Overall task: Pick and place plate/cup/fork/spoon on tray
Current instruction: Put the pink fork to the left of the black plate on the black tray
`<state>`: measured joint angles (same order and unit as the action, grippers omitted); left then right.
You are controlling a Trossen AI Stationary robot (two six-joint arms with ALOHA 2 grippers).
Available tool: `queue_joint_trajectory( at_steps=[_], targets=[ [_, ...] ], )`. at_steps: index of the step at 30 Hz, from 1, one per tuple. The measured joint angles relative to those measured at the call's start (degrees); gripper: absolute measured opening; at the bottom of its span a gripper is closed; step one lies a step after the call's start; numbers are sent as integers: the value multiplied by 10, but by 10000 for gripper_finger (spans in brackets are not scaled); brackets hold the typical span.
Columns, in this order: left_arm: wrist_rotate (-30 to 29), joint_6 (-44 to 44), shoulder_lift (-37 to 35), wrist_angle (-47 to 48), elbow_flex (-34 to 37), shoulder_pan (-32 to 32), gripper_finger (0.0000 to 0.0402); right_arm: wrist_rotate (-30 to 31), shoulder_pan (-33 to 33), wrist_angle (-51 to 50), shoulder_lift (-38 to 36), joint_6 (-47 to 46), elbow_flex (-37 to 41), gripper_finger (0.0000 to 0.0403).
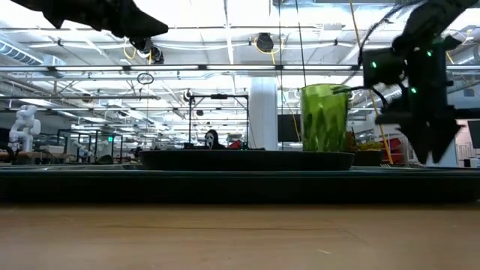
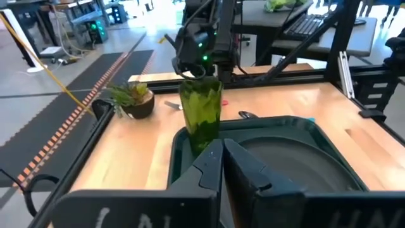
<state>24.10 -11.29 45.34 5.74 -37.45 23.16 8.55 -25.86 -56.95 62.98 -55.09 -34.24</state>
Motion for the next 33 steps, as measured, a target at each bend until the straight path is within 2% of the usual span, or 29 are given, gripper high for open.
queue_joint_trajectory(
  at_steps=[4,9,24,33],
  targets=[
    [0,-5,0,6,0,0,20,-24,-17,26,0,-6,31,138],
    [0,-9,0,6,0,0,21,-41,-17,33,-1,-16,34,146],
    [0,-17,0,-2,0,0,21,-7,-17,18,-53,-4,-4,146],
    [0,-17,0,-1,0,0,21,8,-17,32,-48,-10,-11,146]
  ],
)
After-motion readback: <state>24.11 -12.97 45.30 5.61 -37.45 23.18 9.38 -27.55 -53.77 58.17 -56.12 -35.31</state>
